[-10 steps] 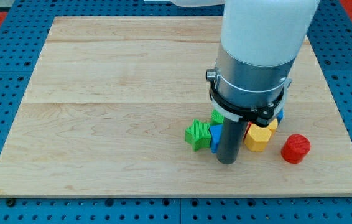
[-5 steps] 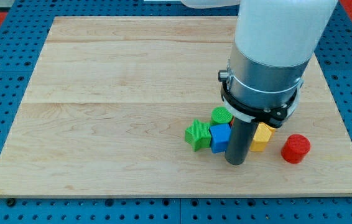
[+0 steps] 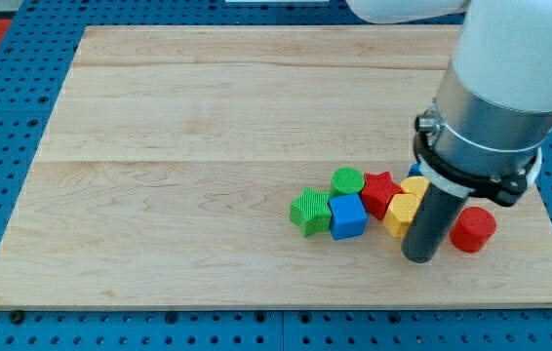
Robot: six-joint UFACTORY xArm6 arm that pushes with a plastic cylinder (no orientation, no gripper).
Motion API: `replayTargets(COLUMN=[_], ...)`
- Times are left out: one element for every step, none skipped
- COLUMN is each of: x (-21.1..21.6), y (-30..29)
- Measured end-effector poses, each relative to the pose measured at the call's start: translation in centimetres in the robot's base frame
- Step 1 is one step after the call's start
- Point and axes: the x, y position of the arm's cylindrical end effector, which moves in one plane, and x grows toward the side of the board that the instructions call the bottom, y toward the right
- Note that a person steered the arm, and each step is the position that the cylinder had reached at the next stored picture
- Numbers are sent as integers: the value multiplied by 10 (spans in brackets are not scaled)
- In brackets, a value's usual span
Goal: Move the blue cube along with green star towards bottom left
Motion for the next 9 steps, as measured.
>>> replayTargets(x=[-13, -28, -36, -45, -56, -57, -57, -57, -57], y=[-12, -26, -47, -68, -86, -118, -135, -147, -181])
